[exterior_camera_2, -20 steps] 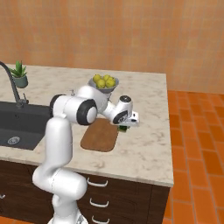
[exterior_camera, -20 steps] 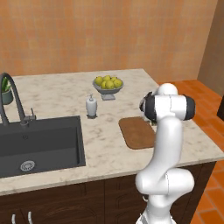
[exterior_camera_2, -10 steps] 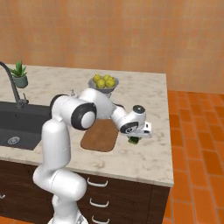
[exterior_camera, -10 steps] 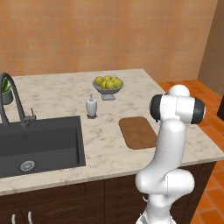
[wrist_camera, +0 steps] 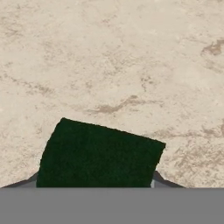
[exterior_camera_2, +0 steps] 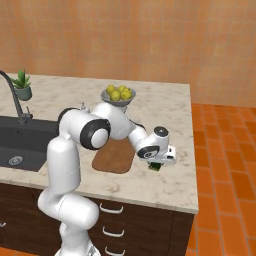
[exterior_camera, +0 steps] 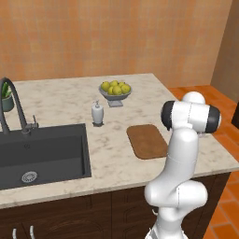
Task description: Pick up the sponge from the counter and clean the cutting board by briefly scrubbing or pressing down on the cutting board. Once finished, release the sponge.
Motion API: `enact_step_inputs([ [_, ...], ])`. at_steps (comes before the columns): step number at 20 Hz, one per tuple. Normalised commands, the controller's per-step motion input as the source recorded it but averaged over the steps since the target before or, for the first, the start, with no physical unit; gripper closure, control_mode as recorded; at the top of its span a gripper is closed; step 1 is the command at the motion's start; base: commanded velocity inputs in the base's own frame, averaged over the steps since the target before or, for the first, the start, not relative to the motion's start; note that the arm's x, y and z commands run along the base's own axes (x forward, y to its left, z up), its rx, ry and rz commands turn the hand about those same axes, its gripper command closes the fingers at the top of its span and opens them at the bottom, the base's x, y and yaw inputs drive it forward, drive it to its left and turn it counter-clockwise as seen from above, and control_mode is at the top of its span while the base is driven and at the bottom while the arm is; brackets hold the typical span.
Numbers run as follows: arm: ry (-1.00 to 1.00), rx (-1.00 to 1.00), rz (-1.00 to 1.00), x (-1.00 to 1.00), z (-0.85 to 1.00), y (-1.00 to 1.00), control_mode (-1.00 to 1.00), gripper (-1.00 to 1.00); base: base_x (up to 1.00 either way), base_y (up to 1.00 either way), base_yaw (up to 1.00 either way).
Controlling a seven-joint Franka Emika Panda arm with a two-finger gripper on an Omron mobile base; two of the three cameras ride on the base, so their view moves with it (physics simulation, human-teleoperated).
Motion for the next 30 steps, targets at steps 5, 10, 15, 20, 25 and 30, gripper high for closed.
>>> enact_step_inputs([
  [5, 0.00, 0.00, 0.00, 0.00, 0.00, 0.00, -1.00, -1.00, 0.00, 0.00, 0.00],
  [10, 0.00, 0.00, 0.00, 0.00, 0.00, 0.00, -1.00, -1.00, 0.00, 0.00, 0.00],
  [15, -0.03, 0.00, 0.00, -0.09, 0.39, 0.04, -1.00, -1.00, 0.00, 0.00, 0.00],
  [20, -0.04, -0.01, 0.00, -0.39, 0.88, 0.63, -1.00, -1.00, 0.00, 0.00, 0.00],
  [25, -0.02, -0.02, 0.00, -0.11, 0.88, 0.98, -1.00, -1.00, 0.00, 0.00, 0.00],
  [30, 0.00, -0.01, 0.00, -0.29, 0.96, 0.97, -1.00, -1.00, 0.00, 0.00, 0.00],
])
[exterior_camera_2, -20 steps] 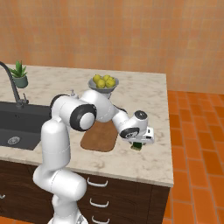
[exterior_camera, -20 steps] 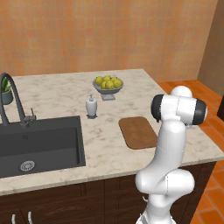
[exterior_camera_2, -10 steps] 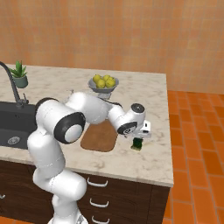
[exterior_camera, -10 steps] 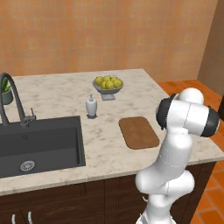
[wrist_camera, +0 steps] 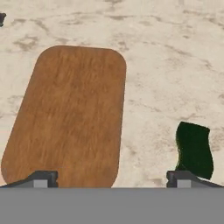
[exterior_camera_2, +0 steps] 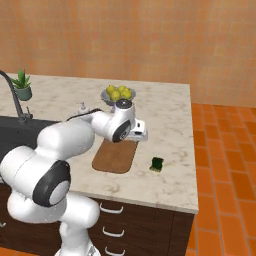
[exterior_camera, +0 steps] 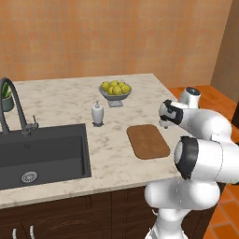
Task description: Pick up the sponge from the counter and clean the cutting board by briefly scrubbing or pressing down on the cutting board. Once finished, release the sponge.
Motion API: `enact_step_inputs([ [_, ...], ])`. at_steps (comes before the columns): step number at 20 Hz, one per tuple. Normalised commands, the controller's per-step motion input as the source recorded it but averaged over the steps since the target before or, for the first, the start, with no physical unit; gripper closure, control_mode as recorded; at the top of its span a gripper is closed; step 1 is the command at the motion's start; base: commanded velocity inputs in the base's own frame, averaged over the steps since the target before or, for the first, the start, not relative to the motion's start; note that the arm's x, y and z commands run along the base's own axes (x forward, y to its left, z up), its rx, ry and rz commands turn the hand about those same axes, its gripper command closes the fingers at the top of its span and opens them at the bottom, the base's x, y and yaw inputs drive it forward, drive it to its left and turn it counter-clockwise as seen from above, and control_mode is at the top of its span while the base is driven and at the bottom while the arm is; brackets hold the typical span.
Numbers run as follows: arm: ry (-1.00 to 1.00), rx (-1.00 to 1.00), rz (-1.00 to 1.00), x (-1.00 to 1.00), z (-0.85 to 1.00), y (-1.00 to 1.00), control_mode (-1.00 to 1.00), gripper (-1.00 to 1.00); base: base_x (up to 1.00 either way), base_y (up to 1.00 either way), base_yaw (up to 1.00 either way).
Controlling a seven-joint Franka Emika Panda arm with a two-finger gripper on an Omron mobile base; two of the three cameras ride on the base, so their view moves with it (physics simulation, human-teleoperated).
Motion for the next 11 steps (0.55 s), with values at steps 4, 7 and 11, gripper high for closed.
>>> enact_step_inputs([
  [4, 0.00, -0.01, 0.00, -0.64, 1.00, 0.85, -1.00, -1.00, 0.00, 0.00, 0.00],
  [7, 0.00, 0.00, 0.00, -0.79, 0.92, 0.74, -1.00, -1.00, 0.00, 0.00, 0.00],
  [11, 0.00, 0.00, 0.00, -0.96, 0.62, 0.57, -1.00, -1.00, 0.00, 0.00, 0.00],
])
